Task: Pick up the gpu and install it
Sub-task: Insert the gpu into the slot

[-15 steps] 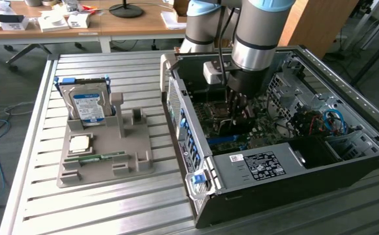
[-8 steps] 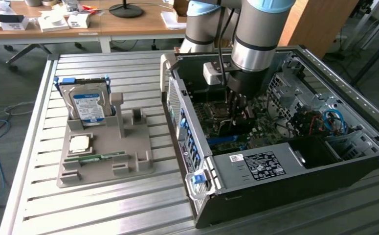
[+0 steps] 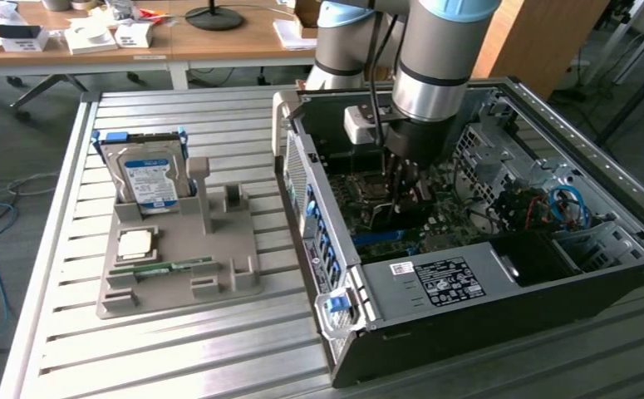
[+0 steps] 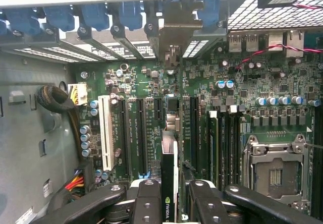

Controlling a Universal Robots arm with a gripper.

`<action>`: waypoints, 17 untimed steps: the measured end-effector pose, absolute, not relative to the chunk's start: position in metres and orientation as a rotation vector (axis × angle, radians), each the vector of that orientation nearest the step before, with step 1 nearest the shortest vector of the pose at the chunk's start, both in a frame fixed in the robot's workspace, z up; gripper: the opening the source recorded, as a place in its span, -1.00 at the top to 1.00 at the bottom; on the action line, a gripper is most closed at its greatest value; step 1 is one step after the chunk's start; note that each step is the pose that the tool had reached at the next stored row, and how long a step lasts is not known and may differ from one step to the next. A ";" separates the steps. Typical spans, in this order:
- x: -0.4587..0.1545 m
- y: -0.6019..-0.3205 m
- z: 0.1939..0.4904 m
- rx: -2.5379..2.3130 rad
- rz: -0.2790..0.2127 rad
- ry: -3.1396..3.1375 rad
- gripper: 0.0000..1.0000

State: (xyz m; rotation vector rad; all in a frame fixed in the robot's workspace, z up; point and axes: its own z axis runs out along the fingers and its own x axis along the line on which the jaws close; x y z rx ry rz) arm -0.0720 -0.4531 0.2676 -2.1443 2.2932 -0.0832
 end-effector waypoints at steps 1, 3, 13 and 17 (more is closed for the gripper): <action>-0.072 -0.453 0.268 -2.144 -0.083 2.293 0.47; -0.073 -0.453 0.268 -2.144 -0.083 2.293 0.47; -0.073 -0.453 0.265 -2.145 -0.085 2.294 0.47; -0.073 -0.453 0.265 -2.145 -0.085 2.294 0.47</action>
